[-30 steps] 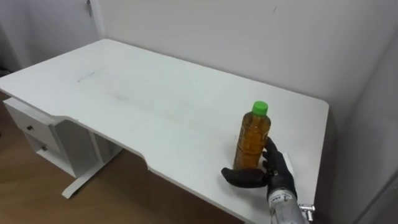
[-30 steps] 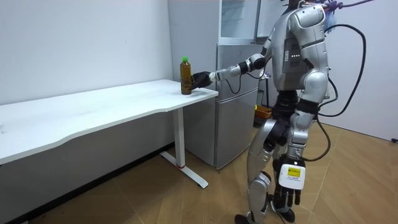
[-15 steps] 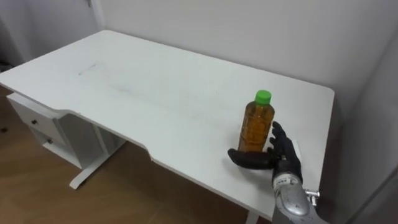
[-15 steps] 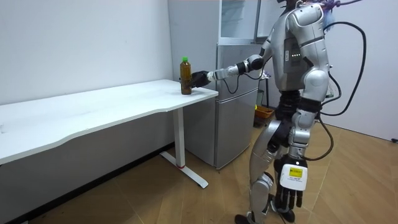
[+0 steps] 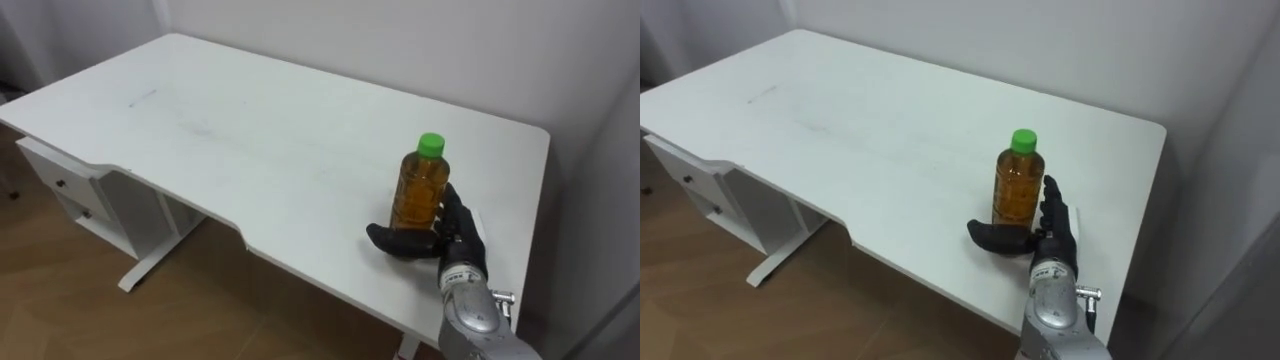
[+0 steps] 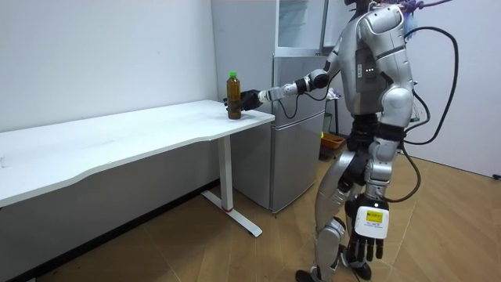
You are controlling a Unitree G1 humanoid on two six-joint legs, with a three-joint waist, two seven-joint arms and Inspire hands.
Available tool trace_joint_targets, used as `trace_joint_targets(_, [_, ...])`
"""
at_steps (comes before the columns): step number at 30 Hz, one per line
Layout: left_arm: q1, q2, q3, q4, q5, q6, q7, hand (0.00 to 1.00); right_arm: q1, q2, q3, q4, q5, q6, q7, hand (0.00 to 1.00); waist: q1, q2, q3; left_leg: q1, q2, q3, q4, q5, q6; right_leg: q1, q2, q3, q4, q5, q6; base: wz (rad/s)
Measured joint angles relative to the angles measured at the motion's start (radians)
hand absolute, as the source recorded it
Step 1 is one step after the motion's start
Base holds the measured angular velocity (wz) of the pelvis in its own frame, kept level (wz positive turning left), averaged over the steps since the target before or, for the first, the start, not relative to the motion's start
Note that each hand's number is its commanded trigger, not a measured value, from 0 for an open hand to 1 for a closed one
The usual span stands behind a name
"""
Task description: Put the bottle in the upper fridge
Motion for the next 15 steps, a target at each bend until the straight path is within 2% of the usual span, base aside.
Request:
trace_joint_targets(6, [0.0, 0.0, 0.0, -0.002, -0.021, -0.003, -0.001, 0.0, -0.001, -0.003, 0.0, 0.001, -0.001, -0.003, -0.003, 0.0, 0.0, -0.008, 0.0021, -0.006, -0.001, 0.002, 0.001, 0.001, 0.001, -0.005, 0.0, 0.008, 0.0, 0.0, 0.0, 0.0])
trace_joint_targets(11, [-0.007, 0.0, -0.017, -0.001, -0.021, -0.024, 0.0, 0.0, -0.009, -0.026, 0.001, 0.001, -0.001, -0.011, -0.004, 0.0, 0.003, -0.01, 0.0022, -0.026, -0.001, 0.002, 0.001, 0.008, 0.002, -0.029, 0.0, 0.017, 0.007, 0.001, -0.002, 0.0])
trace_joint_targets(15, [-0.012, 0.0, -0.019, 0.008, -0.04, -0.041, 0.0, 0.0, -0.011, -0.033, 0.0, 0.003, -0.001, -0.011, -0.003, 0.0, 0.004, -0.013, 0.0063, -0.027, -0.001, 0.002, 0.003, 0.01, 0.003, -0.034, 0.0, 0.041, 0.016, 0.001, -0.002, 0.0])
